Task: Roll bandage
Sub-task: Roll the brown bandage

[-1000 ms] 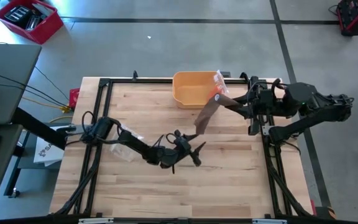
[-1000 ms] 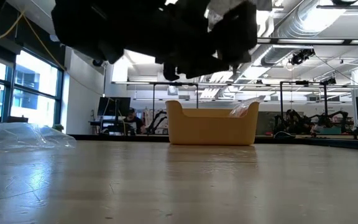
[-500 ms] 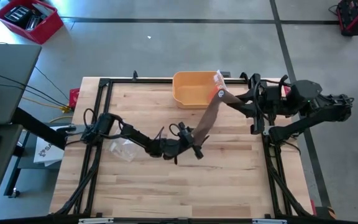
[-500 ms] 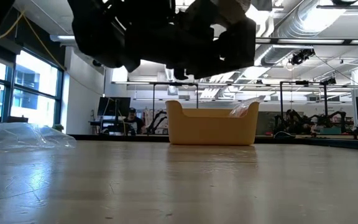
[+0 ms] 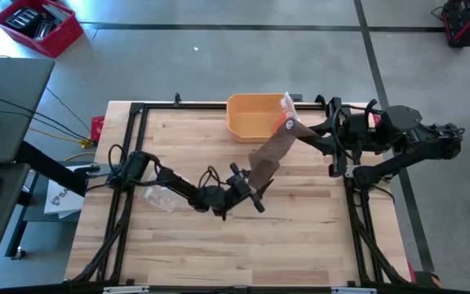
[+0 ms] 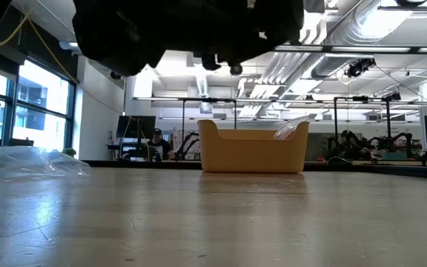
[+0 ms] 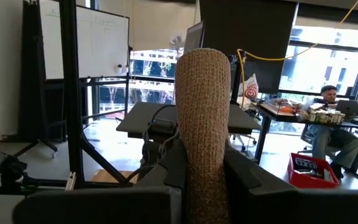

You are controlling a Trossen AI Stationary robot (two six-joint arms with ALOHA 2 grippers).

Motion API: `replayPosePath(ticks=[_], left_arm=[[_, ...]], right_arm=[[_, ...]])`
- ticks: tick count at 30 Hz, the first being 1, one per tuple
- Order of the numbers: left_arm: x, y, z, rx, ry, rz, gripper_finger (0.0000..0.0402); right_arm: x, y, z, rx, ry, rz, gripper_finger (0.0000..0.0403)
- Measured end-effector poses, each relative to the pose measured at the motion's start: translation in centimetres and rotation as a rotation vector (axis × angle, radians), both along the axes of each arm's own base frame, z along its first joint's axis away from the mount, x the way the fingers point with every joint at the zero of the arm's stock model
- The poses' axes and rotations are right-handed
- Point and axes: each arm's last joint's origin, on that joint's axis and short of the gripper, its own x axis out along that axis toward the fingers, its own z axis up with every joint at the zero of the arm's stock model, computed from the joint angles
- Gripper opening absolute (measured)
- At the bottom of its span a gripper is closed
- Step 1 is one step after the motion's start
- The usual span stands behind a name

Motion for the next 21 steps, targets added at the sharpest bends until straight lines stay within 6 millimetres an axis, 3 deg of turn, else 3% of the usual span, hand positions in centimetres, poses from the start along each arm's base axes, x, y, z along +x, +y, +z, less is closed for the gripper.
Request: replayPosePath(ticks=[13,21], left_arm=[[0.0,0.0,0.2,-0.080,-0.079,-0.055,0.0209],[0.5,1.1,-0.7,-0.073,0.014,-0.027,0.0209]], right_arm=[[0.0,0.0,-0.1,0.005,0.014,0.001,0.0040],[0.0,0.0,-0.1,0.007,0.014,0.001,0.0040]])
